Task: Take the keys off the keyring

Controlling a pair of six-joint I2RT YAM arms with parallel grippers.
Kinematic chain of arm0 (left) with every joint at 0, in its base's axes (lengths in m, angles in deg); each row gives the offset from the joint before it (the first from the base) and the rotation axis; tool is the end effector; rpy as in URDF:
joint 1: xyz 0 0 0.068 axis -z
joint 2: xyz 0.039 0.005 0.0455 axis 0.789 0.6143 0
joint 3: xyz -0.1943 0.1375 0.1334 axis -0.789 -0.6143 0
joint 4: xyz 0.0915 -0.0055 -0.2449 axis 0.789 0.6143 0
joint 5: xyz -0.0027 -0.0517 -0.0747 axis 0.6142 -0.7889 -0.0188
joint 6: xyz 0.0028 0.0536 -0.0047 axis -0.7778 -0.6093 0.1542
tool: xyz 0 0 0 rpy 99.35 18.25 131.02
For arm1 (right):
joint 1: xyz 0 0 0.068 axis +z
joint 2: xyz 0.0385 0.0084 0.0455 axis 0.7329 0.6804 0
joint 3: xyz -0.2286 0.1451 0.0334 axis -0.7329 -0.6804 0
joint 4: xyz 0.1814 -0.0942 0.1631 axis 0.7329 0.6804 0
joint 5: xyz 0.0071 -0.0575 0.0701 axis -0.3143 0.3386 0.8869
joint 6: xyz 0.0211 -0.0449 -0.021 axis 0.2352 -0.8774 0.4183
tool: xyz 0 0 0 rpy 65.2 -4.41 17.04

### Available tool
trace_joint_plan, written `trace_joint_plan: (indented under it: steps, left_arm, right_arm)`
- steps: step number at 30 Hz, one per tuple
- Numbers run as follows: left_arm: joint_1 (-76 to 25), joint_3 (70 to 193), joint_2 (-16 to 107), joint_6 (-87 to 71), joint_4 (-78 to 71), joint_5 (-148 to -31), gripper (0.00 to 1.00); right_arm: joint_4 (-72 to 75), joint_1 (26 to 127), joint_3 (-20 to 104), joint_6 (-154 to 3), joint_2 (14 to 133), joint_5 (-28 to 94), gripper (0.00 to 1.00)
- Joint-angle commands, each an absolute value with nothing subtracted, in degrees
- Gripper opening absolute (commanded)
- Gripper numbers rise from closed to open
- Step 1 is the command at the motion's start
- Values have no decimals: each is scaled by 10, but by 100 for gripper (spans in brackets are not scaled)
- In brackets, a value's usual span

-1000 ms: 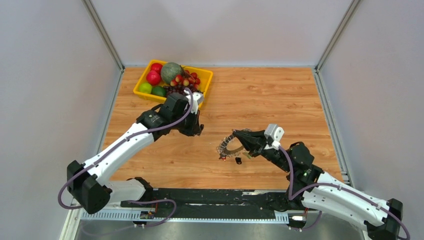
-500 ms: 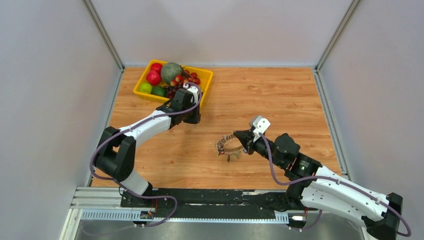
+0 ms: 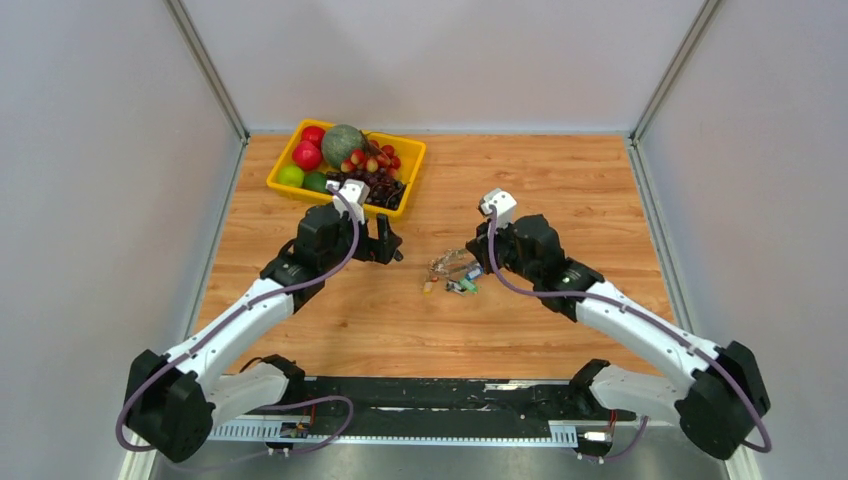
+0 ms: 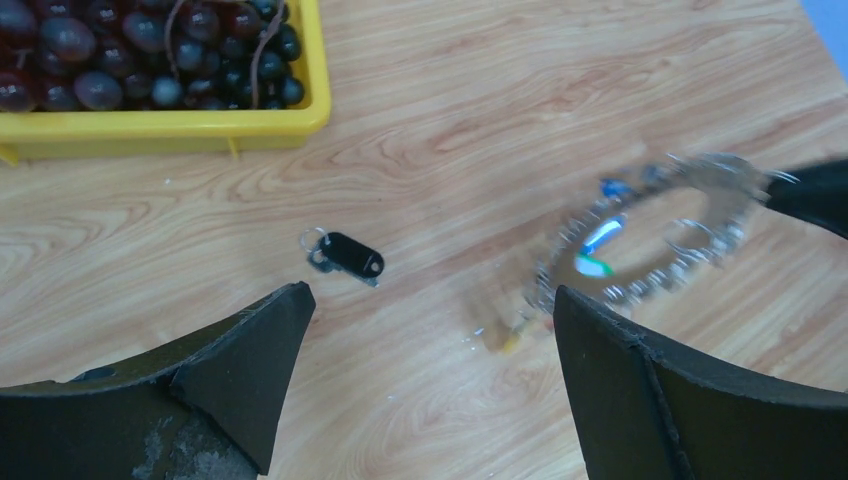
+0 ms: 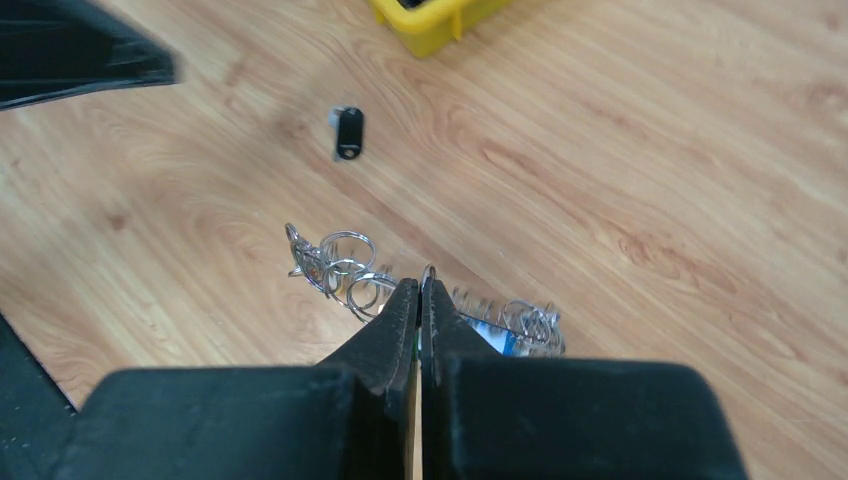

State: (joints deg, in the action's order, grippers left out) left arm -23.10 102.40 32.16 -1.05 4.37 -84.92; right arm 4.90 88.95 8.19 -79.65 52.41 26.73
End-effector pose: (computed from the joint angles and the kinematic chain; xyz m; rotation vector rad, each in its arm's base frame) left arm 0.2158 -0.1224 0.2754 0.2312 2.0473 -0.5891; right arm 0.1784 0.1611 0.2837 -0.6824 1.8658 0.5375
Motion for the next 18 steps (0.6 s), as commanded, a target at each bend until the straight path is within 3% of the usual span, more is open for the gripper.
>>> trace_joint_plan:
  steps: [1,8,18]
  left_arm:
    - [-232,961,282,-31,-61,-918,100]
    - [-231,887,280,-42,-186,-967,100]
    - [-192,890,366,-116,-302,-984,100]
  right_arm:
    - [30,838,129,-766,580,356,0]
    - [26,801,180,-776,661,364,0]
    - [23,779,225,-773,710,383,0]
